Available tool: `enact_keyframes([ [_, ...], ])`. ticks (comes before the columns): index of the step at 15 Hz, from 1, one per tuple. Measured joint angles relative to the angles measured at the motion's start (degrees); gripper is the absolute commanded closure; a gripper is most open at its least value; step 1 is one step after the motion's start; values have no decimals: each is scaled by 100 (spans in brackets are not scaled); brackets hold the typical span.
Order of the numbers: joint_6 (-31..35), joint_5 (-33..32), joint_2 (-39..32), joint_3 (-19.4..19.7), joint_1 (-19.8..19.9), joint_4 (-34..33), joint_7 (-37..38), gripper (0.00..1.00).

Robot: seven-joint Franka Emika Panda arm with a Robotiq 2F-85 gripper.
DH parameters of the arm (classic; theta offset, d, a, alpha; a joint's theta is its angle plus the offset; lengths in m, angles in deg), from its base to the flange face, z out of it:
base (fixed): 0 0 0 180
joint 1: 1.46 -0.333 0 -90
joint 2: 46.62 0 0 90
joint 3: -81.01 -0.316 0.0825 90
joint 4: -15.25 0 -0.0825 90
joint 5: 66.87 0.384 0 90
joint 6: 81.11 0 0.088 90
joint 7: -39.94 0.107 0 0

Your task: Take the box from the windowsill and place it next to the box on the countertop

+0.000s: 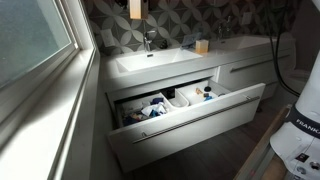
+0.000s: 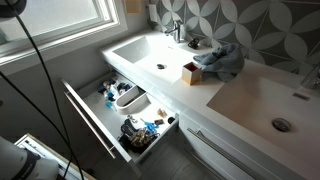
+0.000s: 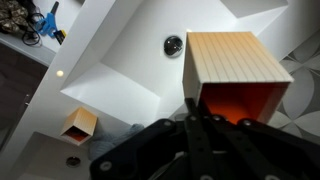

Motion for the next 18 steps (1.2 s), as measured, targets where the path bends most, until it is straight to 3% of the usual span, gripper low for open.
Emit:
enact_keyframes([
  [4, -1, -75, -42, 92, -7, 15, 137, 99],
  [9, -67, -258, -35, 685, 392, 295, 622, 99],
  [13, -143, -259, 133, 1109, 784, 999, 924, 99],
  [18, -153, -278, 649, 1557, 690, 2324, 1951, 99],
])
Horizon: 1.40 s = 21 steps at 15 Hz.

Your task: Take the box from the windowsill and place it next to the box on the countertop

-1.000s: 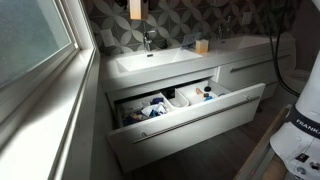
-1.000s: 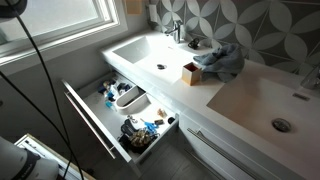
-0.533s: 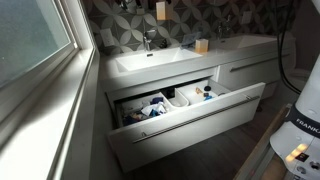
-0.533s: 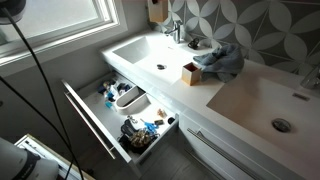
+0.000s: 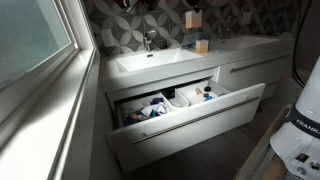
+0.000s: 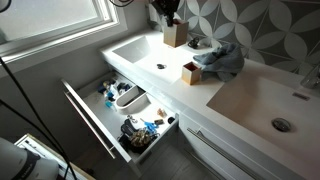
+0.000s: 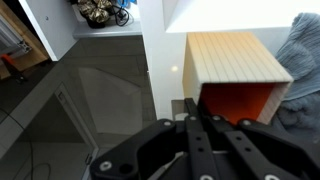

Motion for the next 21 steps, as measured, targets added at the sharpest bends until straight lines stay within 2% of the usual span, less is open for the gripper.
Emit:
enact_keyframes([
  [3, -1, -118, 328, 196, -210, 662, 544, 97],
  [12, 1, -117, 258, 198, -181, 641, 528, 99],
  [15, 110, -95, 250, 255, 58, 688, 515, 99],
  [21, 814, 42, 230, 342, 903, 1077, 290, 99],
])
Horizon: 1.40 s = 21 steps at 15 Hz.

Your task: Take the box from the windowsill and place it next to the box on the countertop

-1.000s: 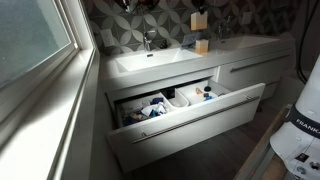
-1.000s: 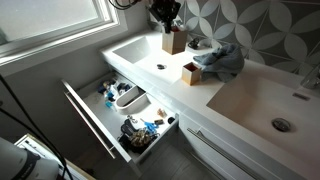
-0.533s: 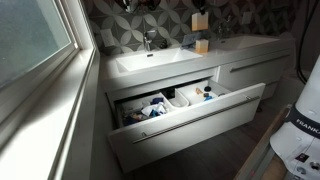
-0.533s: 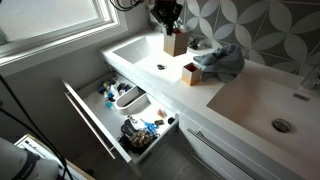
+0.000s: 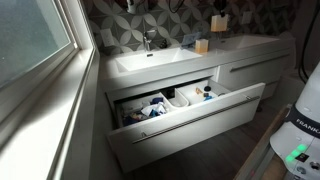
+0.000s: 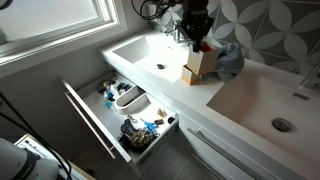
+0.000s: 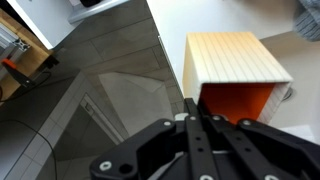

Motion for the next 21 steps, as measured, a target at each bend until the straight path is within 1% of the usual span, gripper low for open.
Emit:
enact_keyframes([
  [2, 359, 34, -30, -10, 155, 188, -142, 99],
  [4, 725, 72, -74, -38, 220, 384, -231, 99],
  [9, 1611, 223, -234, -166, 237, 847, -360, 99],
  [12, 2020, 252, -330, -254, 236, 1046, -396, 99],
  [14, 2204, 196, -355, -498, 375, 1105, -399, 99],
  [15, 2274, 179, -363, -632, 460, 1120, -401, 97],
  [16, 2335, 158, -370, -759, 541, 1135, -403, 71],
  [17, 2381, 135, -372, -860, 606, 1149, -405, 71],
  [19, 2454, 61, -373, -981, 682, 1164, -406, 58],
  [21, 2502, -102, -353, -983, 697, 1161, -401, 44],
])
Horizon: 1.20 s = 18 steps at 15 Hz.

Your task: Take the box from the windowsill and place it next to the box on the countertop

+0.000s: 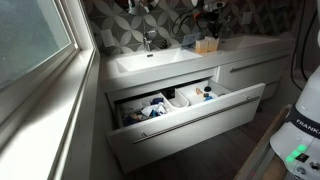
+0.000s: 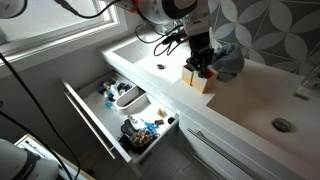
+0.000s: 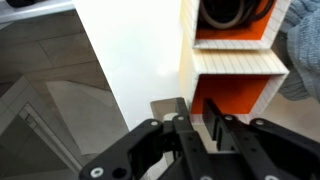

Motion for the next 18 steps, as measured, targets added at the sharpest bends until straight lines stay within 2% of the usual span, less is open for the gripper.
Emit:
enact_keyframes([
  [4, 19, -337, 419, 107, -55, 19, -31, 17],
  [6, -187, -525, 808, 150, -151, 40, -269, 3],
  [7, -376, -641, 1025, 150, -225, 65, -471, 0],
  [9, -726, -980, 1456, 142, -452, 194, -898, 0],
  [12, -908, -1670, 2075, -226, -622, 637, -1276, 0],
  [15, -920, -2099, 2633, -651, -639, 1186, -1745, 0],
  [18, -917, -2210, 3108, -947, -611, 1669, -2422, 0],
])
